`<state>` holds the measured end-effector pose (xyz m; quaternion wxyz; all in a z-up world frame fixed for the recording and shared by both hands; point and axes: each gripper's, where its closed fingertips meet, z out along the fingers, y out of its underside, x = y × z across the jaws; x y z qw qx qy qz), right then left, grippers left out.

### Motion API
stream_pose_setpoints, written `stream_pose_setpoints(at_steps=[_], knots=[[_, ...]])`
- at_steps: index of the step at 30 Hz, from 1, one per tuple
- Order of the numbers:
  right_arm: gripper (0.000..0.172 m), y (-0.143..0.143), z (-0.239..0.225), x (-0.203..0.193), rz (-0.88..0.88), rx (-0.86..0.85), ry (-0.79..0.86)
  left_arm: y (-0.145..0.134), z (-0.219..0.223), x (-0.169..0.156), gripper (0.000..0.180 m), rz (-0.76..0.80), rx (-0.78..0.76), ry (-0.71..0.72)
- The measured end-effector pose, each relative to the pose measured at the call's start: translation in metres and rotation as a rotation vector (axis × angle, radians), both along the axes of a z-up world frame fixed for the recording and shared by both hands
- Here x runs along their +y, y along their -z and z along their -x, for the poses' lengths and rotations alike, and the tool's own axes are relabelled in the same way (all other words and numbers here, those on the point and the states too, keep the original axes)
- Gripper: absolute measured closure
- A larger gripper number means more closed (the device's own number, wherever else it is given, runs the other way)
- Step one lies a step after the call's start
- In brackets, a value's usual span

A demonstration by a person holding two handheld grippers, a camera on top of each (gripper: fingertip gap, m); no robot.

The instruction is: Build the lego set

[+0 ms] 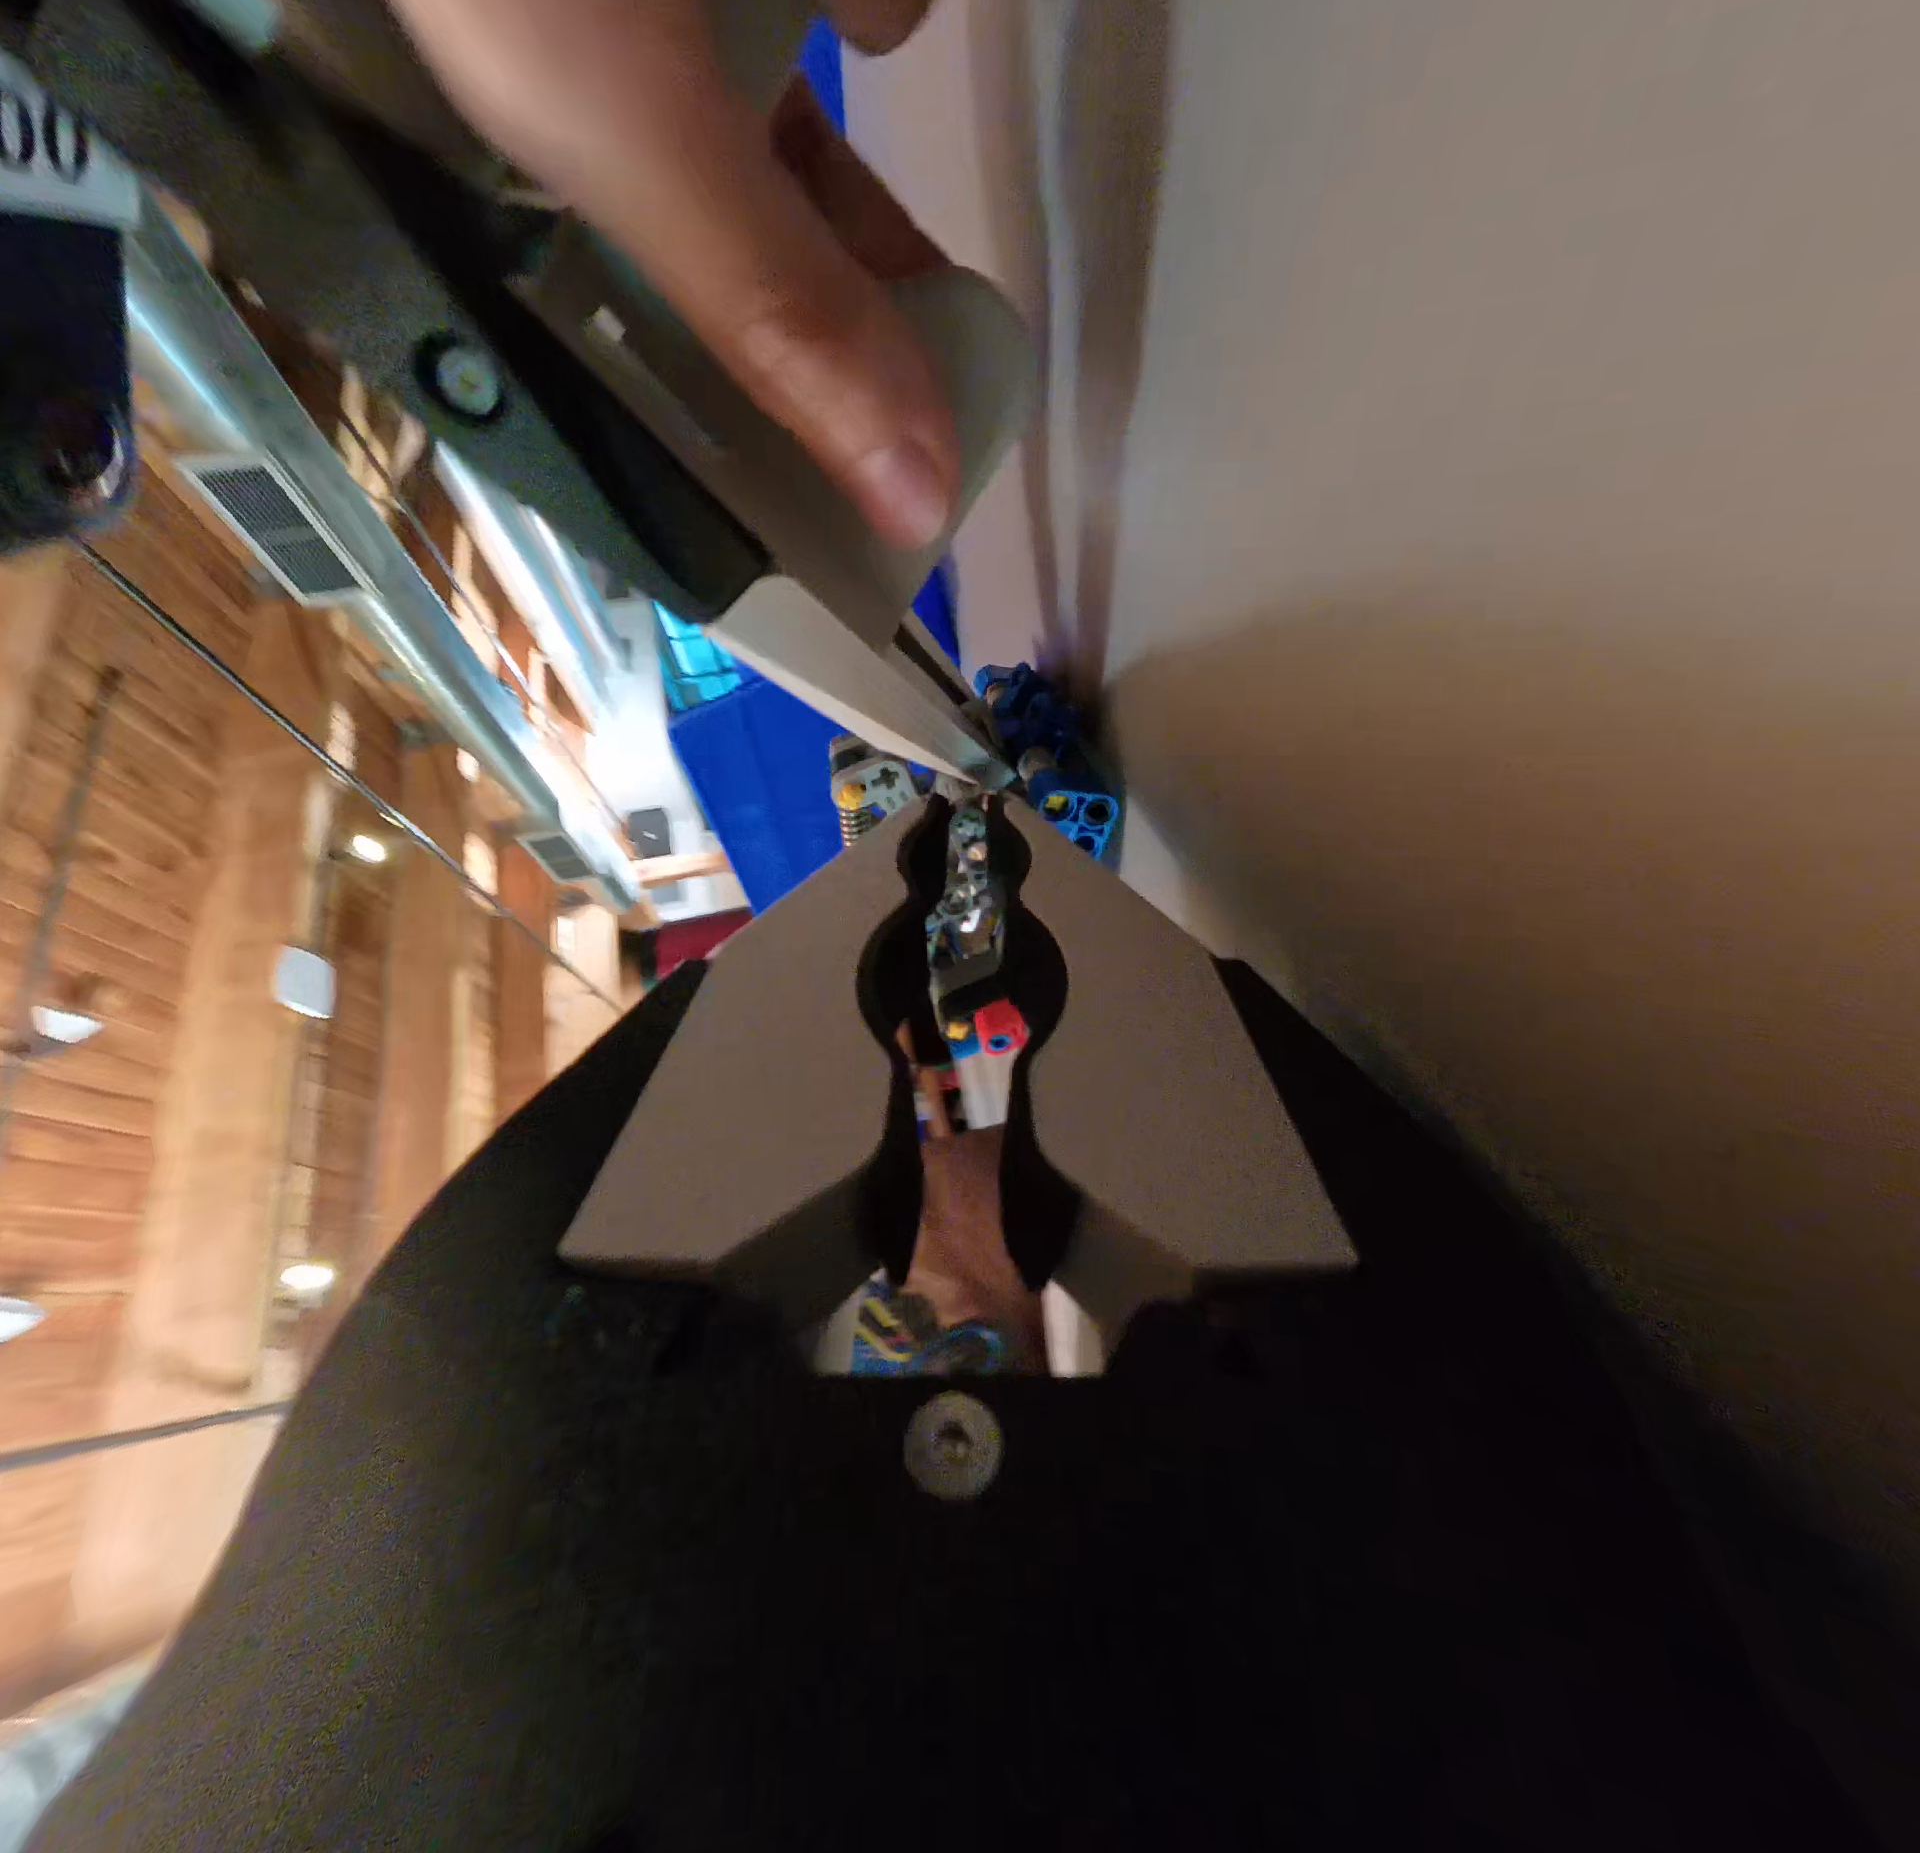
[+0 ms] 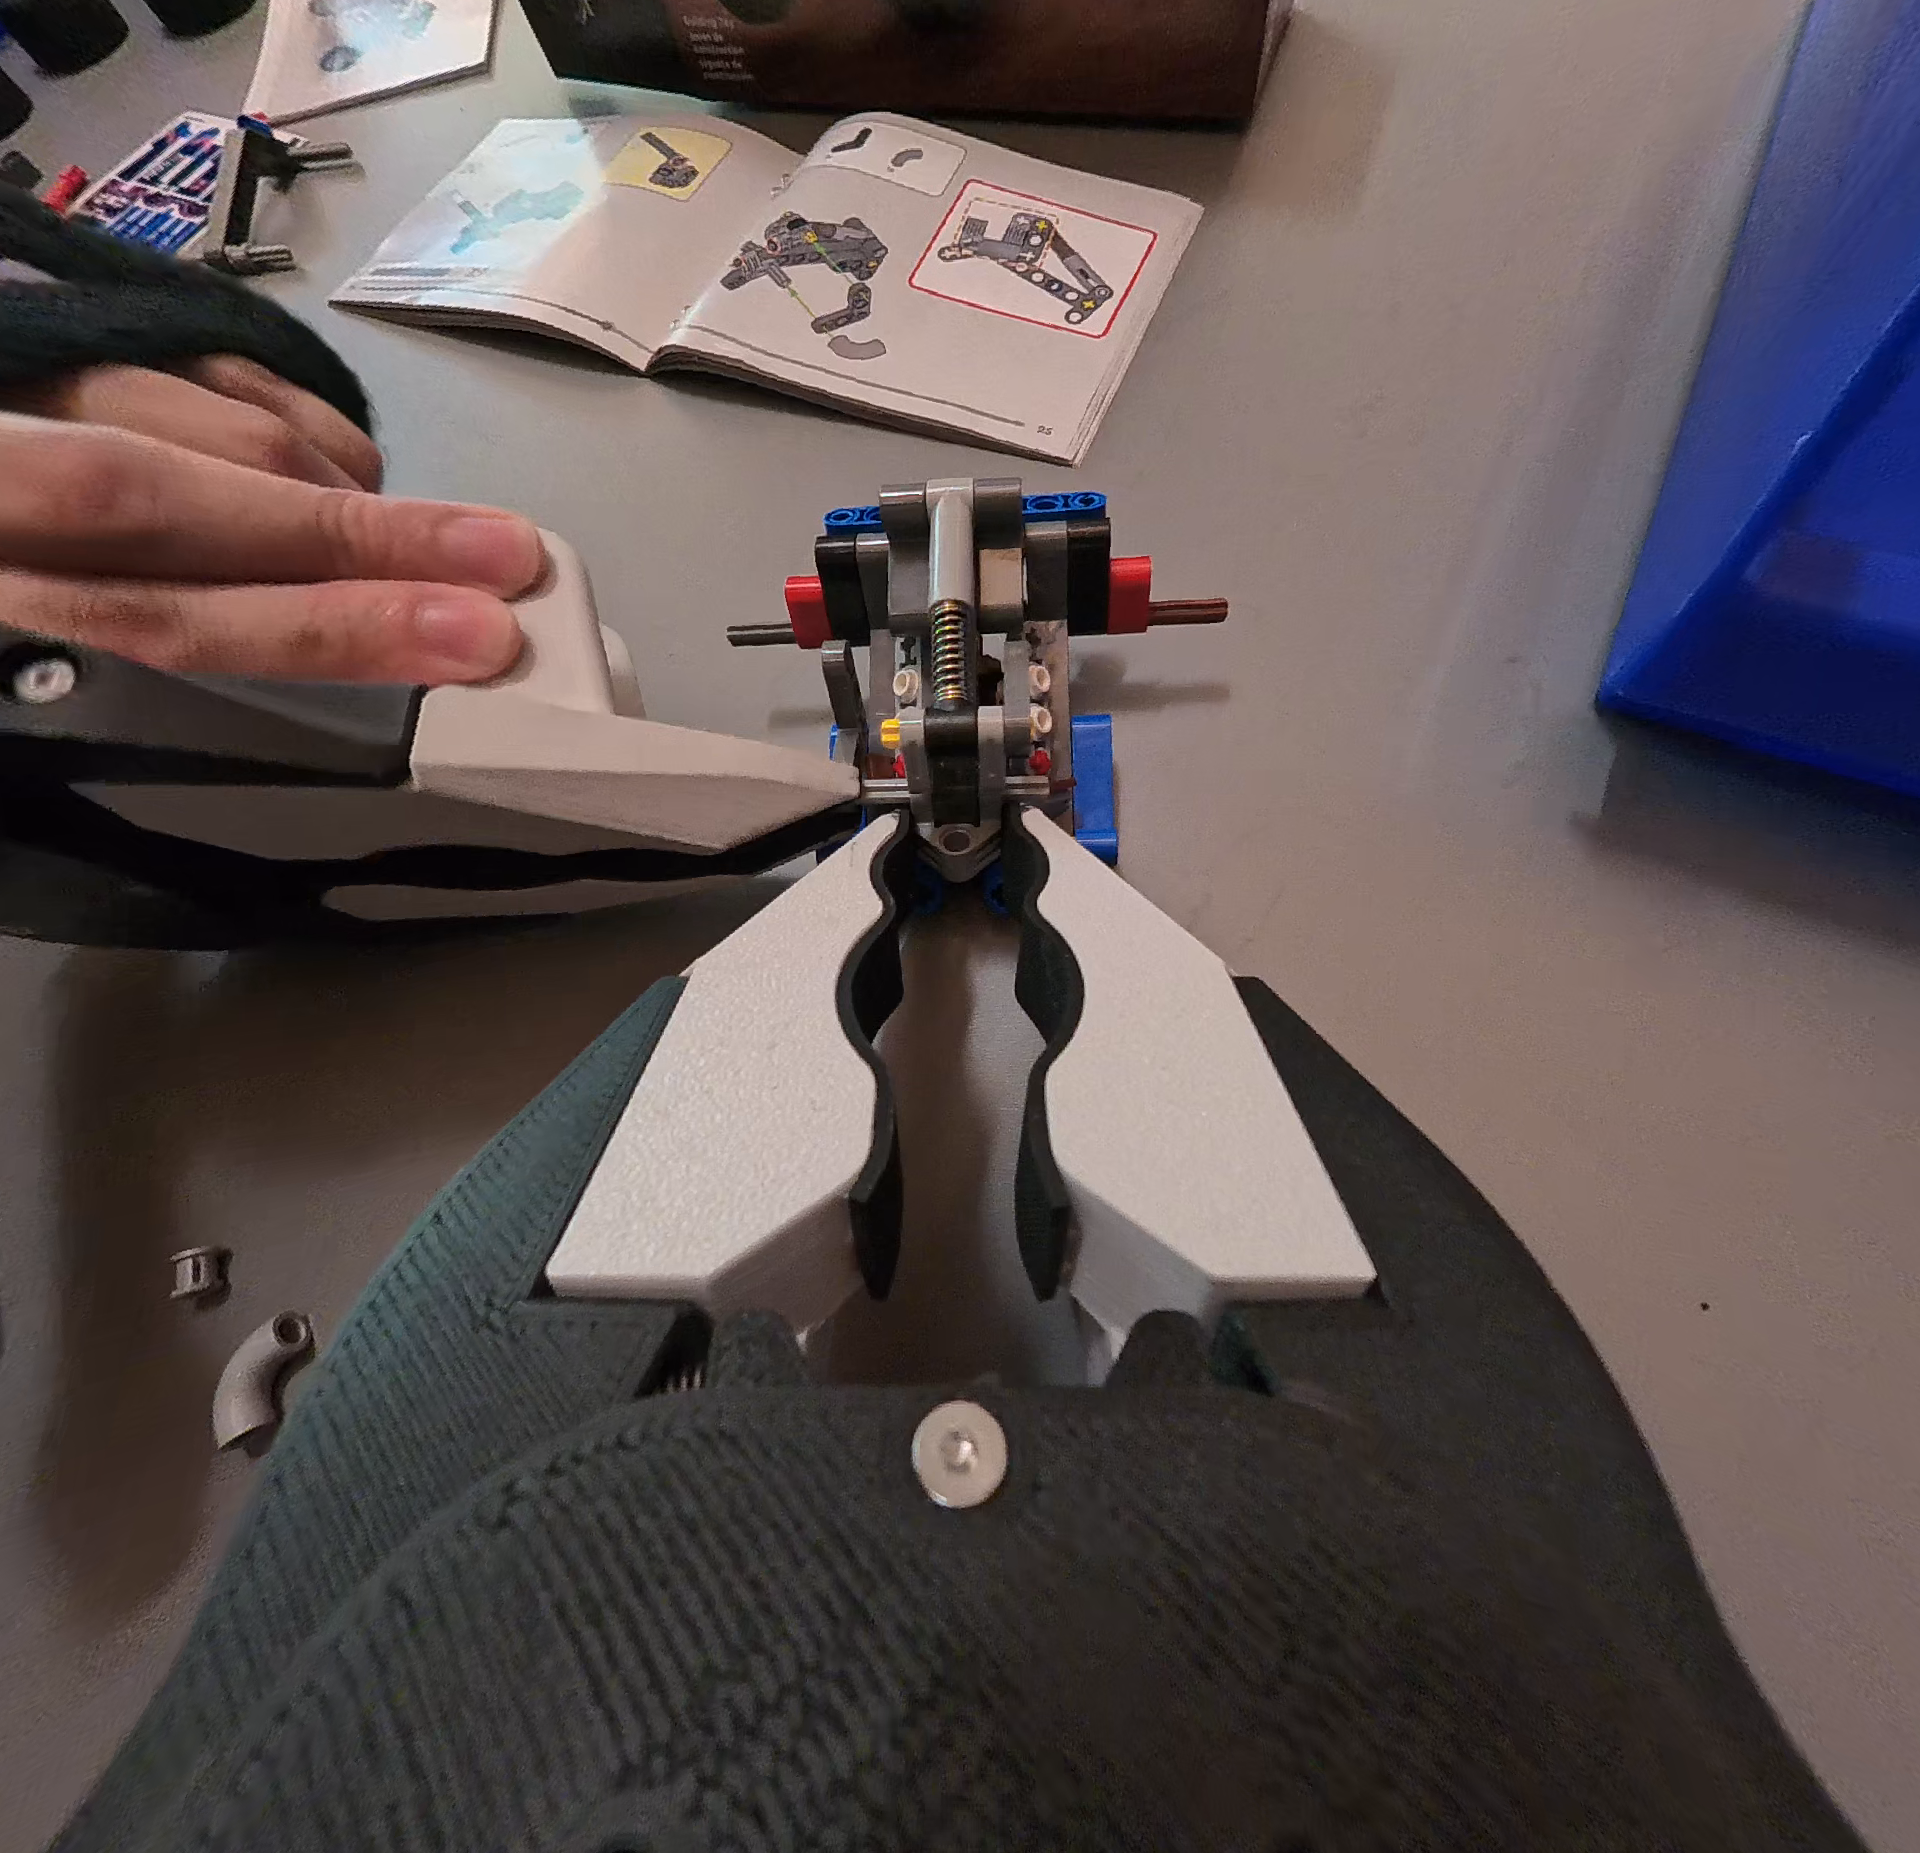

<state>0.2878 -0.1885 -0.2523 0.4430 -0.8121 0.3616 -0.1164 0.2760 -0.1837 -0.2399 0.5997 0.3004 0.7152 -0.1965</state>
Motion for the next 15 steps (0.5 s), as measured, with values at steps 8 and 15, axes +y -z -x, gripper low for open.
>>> stream_pose_setpoints(at_steps=[8, 15], knots=[[0.157, 0.0001, -0.0004, -0.0007, -0.006, 0.006, 0.004, 0.0001, 0.0003, -0.0008, 0.177, -0.001, -0.002, 0.037], [0.157, 0.0002, -0.0005, -0.0003, -0.012, 0.01, 0.002, 0.0008, 0.0, 0.0008, 0.175, 0.132, 0.165, -0.023]])
